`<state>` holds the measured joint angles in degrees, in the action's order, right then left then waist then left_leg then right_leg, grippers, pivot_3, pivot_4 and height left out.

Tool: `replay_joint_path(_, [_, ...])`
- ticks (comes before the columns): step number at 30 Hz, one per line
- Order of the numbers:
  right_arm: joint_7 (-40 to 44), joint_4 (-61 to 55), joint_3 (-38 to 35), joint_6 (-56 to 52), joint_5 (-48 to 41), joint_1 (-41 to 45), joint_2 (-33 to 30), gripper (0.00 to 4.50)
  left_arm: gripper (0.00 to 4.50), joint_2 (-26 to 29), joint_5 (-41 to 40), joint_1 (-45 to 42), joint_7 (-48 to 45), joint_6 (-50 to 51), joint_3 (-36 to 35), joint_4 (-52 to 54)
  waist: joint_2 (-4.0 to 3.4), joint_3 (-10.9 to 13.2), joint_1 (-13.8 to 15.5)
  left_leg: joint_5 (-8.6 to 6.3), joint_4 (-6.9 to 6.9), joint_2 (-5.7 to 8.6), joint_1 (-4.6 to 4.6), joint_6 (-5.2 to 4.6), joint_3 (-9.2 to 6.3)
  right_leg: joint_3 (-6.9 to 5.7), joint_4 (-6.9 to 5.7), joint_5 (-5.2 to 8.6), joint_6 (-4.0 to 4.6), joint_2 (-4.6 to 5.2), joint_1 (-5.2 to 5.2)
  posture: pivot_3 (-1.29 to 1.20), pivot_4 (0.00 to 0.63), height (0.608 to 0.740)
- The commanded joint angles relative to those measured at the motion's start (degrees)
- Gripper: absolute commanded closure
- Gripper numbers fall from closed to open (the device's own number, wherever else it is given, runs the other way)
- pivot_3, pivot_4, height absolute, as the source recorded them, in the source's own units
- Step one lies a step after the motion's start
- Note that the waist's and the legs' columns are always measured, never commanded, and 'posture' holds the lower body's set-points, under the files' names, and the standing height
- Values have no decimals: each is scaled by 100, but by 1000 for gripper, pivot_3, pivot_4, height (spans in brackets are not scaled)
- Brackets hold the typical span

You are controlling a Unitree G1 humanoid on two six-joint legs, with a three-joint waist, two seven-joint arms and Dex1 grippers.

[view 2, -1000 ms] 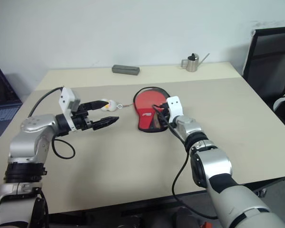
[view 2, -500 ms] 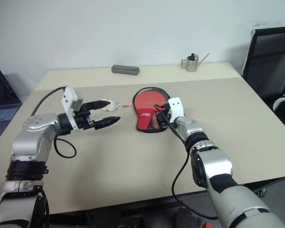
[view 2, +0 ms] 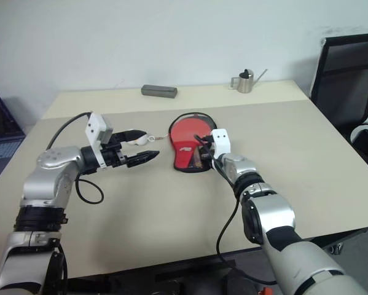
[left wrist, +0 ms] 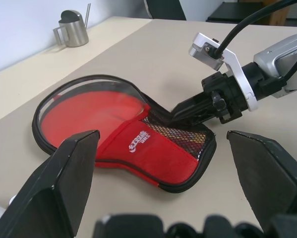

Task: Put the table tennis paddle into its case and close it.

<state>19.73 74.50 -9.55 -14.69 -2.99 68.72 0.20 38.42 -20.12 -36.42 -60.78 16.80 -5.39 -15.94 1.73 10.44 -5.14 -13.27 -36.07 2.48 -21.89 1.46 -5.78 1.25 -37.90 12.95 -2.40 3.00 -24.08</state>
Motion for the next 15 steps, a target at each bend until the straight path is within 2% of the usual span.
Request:
replay_joint_path(1, [-41,0,-57,-86,-63,37,49,4487,0,8,-21,-177,21,-135,-78,76,0,0,1,0,0,1,0,0,0,1,1,0,0,0,0,0,150,740])
replay_joint_path(6, [-46,-77,-172,-183,-219,134,-55,4487,0,68,-46,-154,8,-126,-122,109,0,0,2,0,1,0,0,0,-1,0,1,0,0,0,0,0,150,740])
replay_joint_path(11, [145,-363,-259,-606,-444,235,-294,4487,0,455,-111,149,-193,10,-275,243,-1,1,4,0,2,1,-4,0,0,0,3,1,1,0,-2,0,150,740])
replay_joint_path(15, [315,-854,-225,-1293,-571,169,-535,4487,0,840,-322,733,-637,342,-280,717,-7,5,21,-2,8,1,-12,2,-5,-4,12,4,7,2,-5,0,150,740])
